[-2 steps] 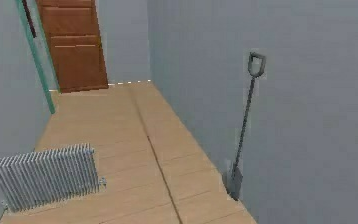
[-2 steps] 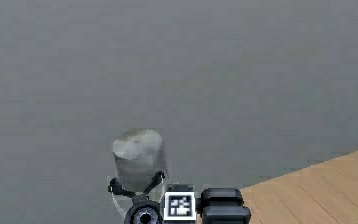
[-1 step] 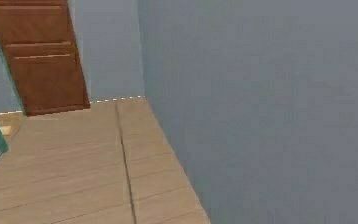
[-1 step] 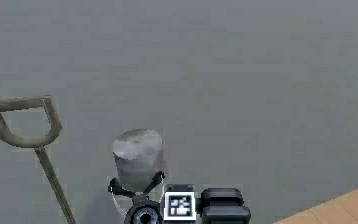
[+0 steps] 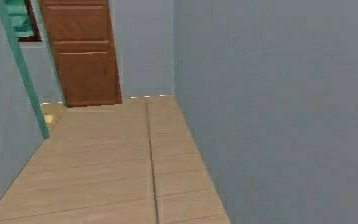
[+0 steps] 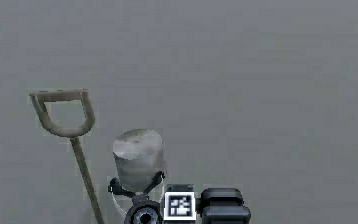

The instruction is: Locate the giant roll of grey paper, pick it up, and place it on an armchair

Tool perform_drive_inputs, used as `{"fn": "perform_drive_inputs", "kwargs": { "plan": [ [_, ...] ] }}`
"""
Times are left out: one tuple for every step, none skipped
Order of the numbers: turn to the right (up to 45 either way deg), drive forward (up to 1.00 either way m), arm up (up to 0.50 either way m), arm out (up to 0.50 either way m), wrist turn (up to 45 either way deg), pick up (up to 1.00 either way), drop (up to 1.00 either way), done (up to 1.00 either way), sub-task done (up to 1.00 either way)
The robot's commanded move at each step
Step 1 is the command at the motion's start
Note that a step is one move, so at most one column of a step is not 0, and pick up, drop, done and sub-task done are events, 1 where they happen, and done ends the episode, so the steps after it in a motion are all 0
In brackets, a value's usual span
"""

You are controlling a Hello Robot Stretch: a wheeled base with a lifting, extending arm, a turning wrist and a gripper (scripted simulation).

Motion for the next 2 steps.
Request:
{"fn": "perform_drive_inputs", "kwargs": {
  "plan": [
    [0.0,0.15,0.00,0.00,0.0,0.00,0.00,0.00,0.00],
    [-9.0,0.00,0.00,0.00,0.0,0.00,0.00,0.00,0.00]
  ]
}}
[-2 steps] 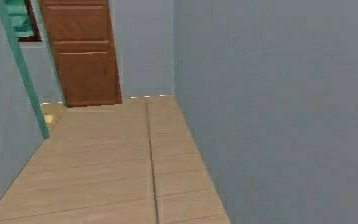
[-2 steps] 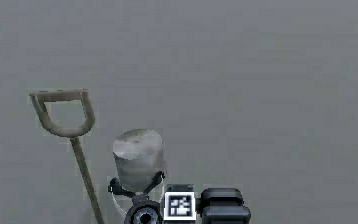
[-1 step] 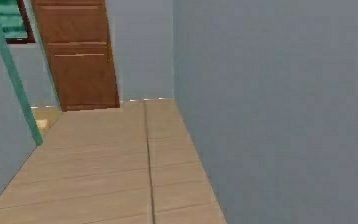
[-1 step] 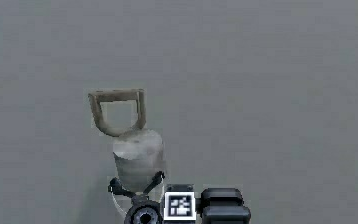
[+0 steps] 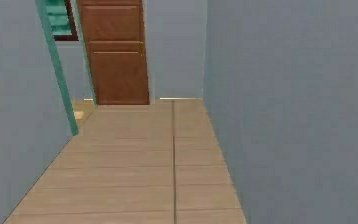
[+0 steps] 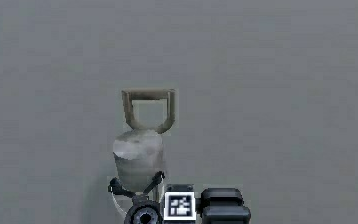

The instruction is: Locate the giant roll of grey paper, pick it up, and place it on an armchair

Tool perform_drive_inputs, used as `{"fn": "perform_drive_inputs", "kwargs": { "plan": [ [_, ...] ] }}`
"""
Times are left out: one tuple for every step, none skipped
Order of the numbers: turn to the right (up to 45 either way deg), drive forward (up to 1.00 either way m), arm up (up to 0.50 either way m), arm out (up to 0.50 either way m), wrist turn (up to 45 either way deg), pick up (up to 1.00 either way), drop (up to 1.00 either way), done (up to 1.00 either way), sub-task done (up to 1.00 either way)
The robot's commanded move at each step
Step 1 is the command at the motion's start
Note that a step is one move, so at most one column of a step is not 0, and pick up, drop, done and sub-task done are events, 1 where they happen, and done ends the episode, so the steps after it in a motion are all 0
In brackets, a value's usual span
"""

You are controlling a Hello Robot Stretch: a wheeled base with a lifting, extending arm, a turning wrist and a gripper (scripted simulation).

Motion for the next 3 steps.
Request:
{"fn": "perform_drive_inputs", "kwargs": {
  "plan": [
    [-3.0,0.00,0.00,0.00,0.0,0.00,0.00,0.00,0.00],
    [0.0,0.30,0.00,0.00,0.0,0.00,0.00,0.00,0.00],
    [0.0,0.45,0.00,0.00,0.0,0.00,0.00,0.00,0.00]
  ]
}}
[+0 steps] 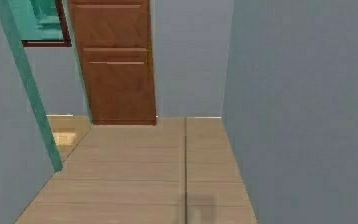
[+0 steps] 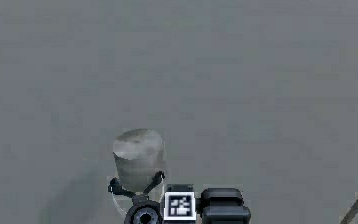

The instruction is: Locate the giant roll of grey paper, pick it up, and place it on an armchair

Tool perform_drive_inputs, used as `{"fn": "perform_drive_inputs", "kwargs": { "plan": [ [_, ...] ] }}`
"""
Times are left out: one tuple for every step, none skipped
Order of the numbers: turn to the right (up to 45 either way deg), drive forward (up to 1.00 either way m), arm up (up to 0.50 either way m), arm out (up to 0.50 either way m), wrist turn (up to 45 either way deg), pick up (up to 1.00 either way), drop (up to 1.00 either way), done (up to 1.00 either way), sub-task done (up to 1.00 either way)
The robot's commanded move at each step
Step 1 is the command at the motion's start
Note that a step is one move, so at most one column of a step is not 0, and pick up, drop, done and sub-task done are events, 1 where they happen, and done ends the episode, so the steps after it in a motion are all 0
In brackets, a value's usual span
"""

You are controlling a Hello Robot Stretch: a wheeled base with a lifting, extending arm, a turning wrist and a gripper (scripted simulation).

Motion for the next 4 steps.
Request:
{"fn": "perform_drive_inputs", "kwargs": {
  "plan": [
    [-24.0,0.00,0.00,0.00,0.0,0.00,0.00,0.00,0.00],
    [0.0,1.00,0.00,0.00,0.0,0.00,0.00,0.00,0.00],
    [0.0,1.00,0.00,0.00,0.0,0.00,0.00,0.00,0.00],
    [-45.0,0.00,0.00,0.00,0.0,0.00,0.00,0.00,0.00]
  ]
}}
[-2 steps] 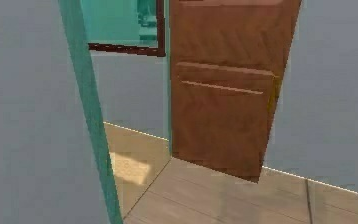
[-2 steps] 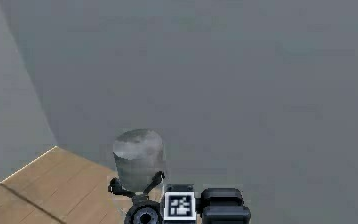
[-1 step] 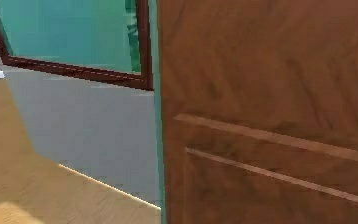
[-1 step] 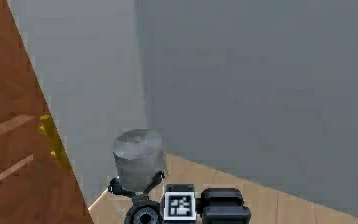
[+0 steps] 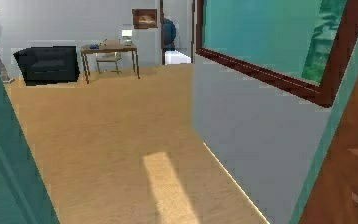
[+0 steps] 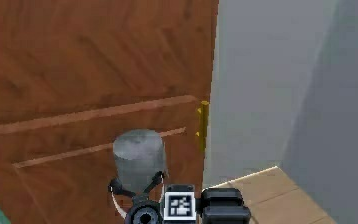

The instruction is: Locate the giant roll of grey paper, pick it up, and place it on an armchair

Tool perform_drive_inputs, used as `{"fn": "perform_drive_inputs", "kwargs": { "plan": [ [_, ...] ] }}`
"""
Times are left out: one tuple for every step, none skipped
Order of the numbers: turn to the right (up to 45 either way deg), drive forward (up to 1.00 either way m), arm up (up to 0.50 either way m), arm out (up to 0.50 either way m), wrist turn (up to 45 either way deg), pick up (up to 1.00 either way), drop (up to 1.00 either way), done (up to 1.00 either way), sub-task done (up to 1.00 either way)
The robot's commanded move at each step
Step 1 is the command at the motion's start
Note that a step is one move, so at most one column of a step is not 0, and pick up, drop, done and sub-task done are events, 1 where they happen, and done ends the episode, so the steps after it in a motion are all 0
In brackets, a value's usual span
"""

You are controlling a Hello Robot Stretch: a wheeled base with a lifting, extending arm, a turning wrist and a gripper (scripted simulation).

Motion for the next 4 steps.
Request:
{"fn": "perform_drive_inputs", "kwargs": {
  "plan": [
    [0.0,0.60,0.00,0.00,0.0,0.00,0.00,0.00,0.00],
    [-24.0,0.00,0.00,0.00,0.0,0.00,0.00,0.00,0.00],
    [0.0,0.05,0.00,0.00,0.0,0.00,0.00,0.00,0.00],
    [-15.0,0.00,0.00,0.00,0.0,0.00,0.00,0.00,0.00]
  ]
}}
